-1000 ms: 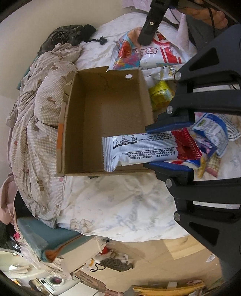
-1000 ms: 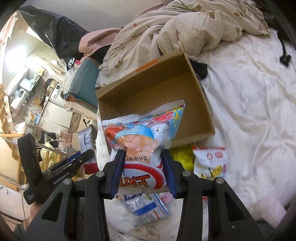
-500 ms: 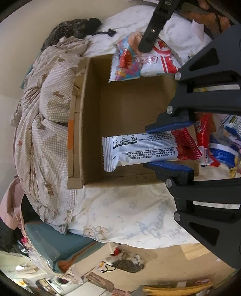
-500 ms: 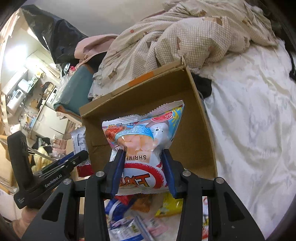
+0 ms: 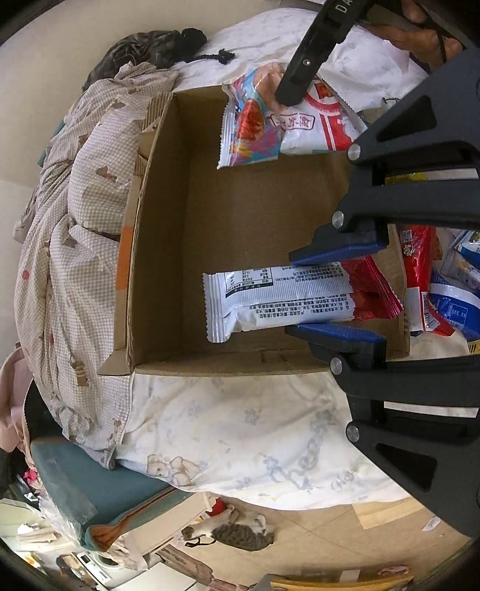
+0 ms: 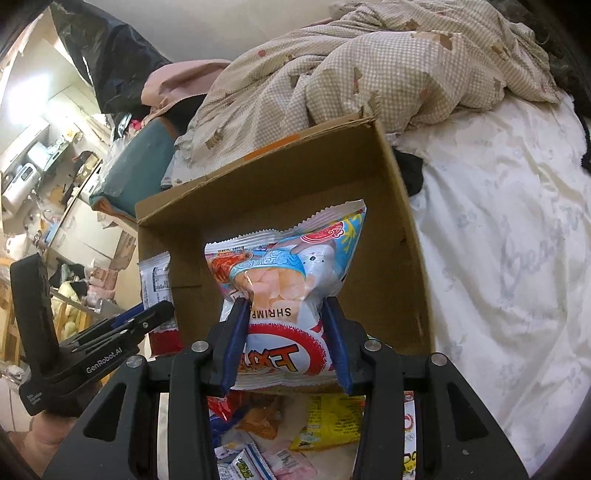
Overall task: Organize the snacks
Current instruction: 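Carry both snacks into the cardboard box and open both grippers, then withdraw both grippers from the box toward the snack pile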
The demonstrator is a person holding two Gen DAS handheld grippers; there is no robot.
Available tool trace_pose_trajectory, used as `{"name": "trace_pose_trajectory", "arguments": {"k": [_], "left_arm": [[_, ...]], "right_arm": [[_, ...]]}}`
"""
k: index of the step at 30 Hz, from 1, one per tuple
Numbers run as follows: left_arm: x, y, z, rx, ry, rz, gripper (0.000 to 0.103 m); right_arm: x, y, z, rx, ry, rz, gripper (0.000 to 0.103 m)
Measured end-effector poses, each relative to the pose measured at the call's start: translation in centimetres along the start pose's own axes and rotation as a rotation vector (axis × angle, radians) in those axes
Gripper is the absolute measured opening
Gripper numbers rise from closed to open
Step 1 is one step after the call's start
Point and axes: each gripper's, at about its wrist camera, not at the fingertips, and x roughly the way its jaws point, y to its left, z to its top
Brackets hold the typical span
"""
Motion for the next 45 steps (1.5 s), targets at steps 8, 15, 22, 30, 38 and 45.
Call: {"name": "trace_pose_trajectory", "arguments": {"k": [8,15,22,30,38,45], "left_arm": [[-0.6,-0.3,0.4,0.002,-0.03,-0.009,0.027],[-1.0,-0.3,0.5,0.01,-0.058,-0.001,0.027],[-1.4,-0.4,0.3,0.017,-0.065,0.014,0.074],[-1.5,-0.7,0.3,0.027,-0.064,0.006,0.074],[-2.4,-0.1,0.0,0.014,-0.092,-0.004,0.074],[-3.9,1.6,-0.5,-0.052,-0.116,-0.006,0.074]], "right_arm": [[0.4,0.0,-0.2,-0.005,0.009,-0.013,0.043],[0.2,-0.2,-0.2,0.009,-0.005,-0.015,0.046],[-0.3,-0.4,0.0,0.012,-0.037,-0.078,0.077],[0.0,-0.6,-0.1,0.02,-0.015,-0.066,0.077],[-0.5,-0.2,0.0,0.003,-0.031,-0.07,0.077],[-1.8,1.1,-0.5,-0.049,-0.071,-0.105,0.077]]}}
